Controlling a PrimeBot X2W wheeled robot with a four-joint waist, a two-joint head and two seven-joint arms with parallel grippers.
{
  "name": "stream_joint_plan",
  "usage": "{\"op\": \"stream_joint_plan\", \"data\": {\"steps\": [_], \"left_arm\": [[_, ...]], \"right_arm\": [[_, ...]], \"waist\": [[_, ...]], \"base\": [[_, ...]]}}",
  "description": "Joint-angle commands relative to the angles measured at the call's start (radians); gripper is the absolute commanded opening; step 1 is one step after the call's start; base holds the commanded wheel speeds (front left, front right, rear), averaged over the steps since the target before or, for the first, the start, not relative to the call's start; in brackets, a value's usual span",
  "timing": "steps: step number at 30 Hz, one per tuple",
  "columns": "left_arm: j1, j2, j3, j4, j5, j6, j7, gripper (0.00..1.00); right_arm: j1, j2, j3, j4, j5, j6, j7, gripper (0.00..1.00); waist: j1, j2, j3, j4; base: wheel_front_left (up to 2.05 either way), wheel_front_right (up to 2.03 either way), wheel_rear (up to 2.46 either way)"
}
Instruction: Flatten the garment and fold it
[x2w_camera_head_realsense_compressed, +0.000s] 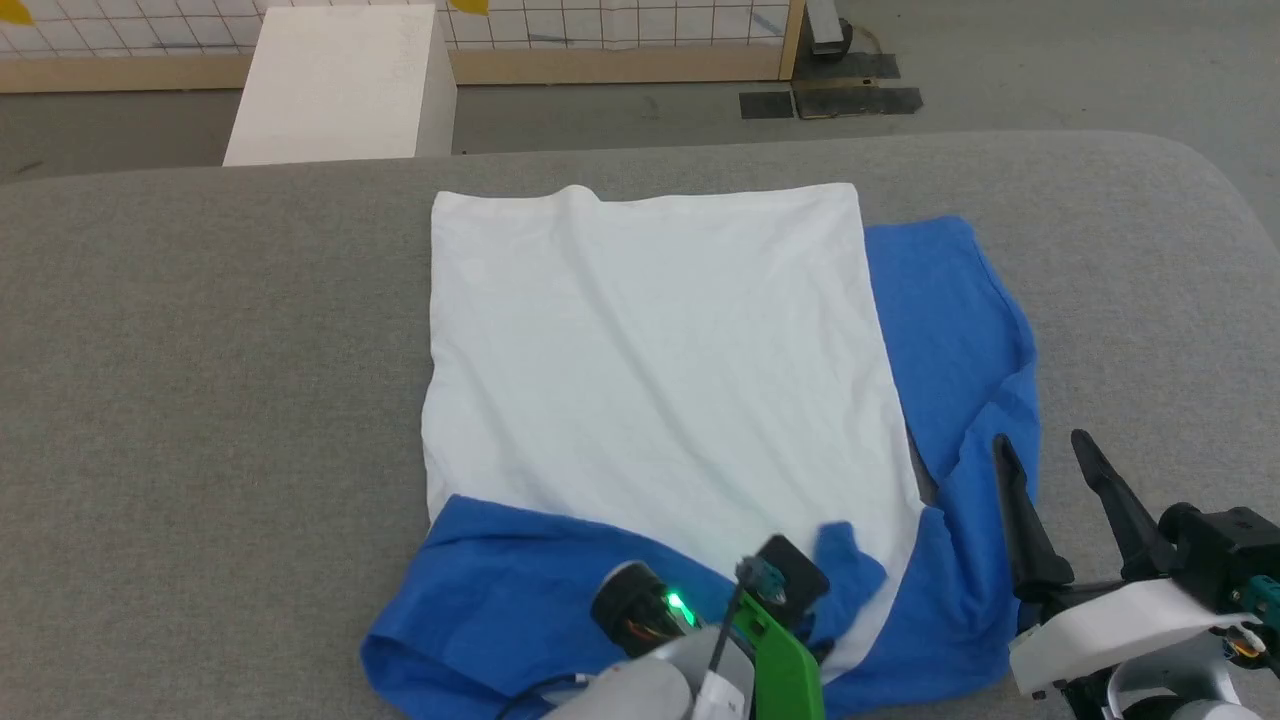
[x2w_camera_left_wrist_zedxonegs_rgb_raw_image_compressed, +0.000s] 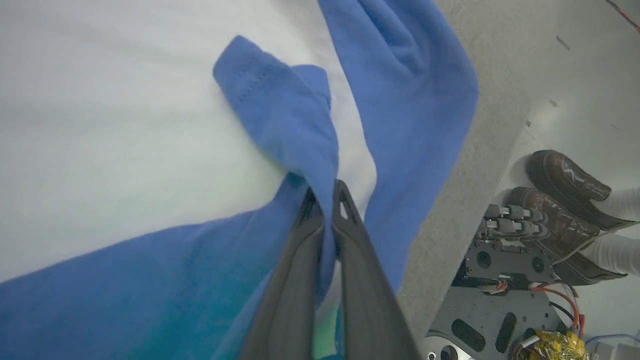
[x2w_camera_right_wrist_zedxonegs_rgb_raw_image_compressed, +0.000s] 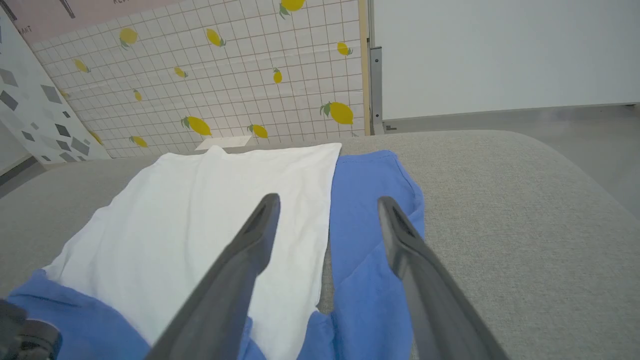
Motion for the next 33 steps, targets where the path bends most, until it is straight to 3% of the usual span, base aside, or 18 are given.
{"op": "stream_joint_plan", "data": {"steps": [1, 3, 5, 9, 14, 17, 21, 26, 30, 33], "left_arm": [[-0.019, -0.004, -0.020, 0.003, -0.019, -0.008, -0.011, 0.00], [-0.028, -0.004, -0.055, 0.011, -0.040, -0.010, -0.024, 0.00], [-0.040, -0.004, -0.072, 0.021, -0.057, 0.003, -0.052, 1.00], [-0.069, -0.004, -0.055, 0.032, -0.112, 0.039, -0.131, 1.00], [-0.084, -0.002, 0.047, -0.013, -0.193, 0.046, -0.289, 1.00], [-0.079, 0.050, 0.140, -0.052, -0.191, 0.080, -0.427, 1.00], [-0.036, 0.157, 0.270, -0.102, -0.160, 0.179, -0.550, 1.00], [0.046, 0.272, 0.441, -0.202, -0.059, 0.281, -0.573, 1.00], [0.129, 0.305, 0.582, -0.298, 0.049, 0.304, -0.573, 1.00], [0.183, 0.292, 0.674, -0.350, 0.101, 0.299, -0.574, 1.00]], "right_arm": [[-0.009, -0.001, -0.001, 0.002, 0.007, -0.001, 0.001, 1.00], [-0.011, -0.001, -0.004, 0.004, 0.005, -0.001, 0.002, 1.00], [-0.014, -0.001, -0.005, 0.006, 0.005, -0.001, 0.004, 1.00], [-0.014, -0.001, -0.007, 0.003, 0.003, -0.001, 0.005, 1.00], [-0.006, -0.001, -0.018, -0.002, -0.003, -0.001, 0.010, 1.00], [-0.016, -0.001, -0.039, -0.006, -0.012, -0.001, 0.019, 1.00], [-0.061, -0.001, -0.107, 0.008, -0.036, -0.001, 0.032, 1.00], [-0.176, -0.006, -0.183, 0.070, -0.063, -0.001, 0.094, 1.00], [-0.316, -0.038, -0.226, 0.171, -0.060, -0.001, 0.172, 1.00], [-0.431, -0.072, -0.258, 0.273, -0.068, -0.001, 0.241, 1.00]], "waist": [[0.0001, -0.0001, 0.001, 0.002], [0.0001, -0.0001, 0.000, 0.007], [0.0001, -0.0001, -0.001, 0.011], [0.0001, -0.0001, -0.004, 0.025], [0.0001, -0.0001, -0.011, 0.046], [0.0001, -0.0001, -0.011, 0.057], [0.0001, -0.0001, 0.004, 0.077], [0.0001, -0.0001, 0.047, 0.107], [0.0001, -0.0001, 0.102, 0.131], [0.0001, -0.0001, 0.151, 0.152]], "base": [[0.00, 0.00, 0.00], [0.00, 0.00, 0.00], [0.00, 0.00, 0.00], [0.00, 0.00, 0.00], [0.00, 0.00, 0.00], [0.00, 0.00, 0.00], [0.00, 0.00, 0.00], [0.00, 0.00, 0.00], [0.00, 0.00, 0.00], [0.00, 0.00, 0.00]]}}
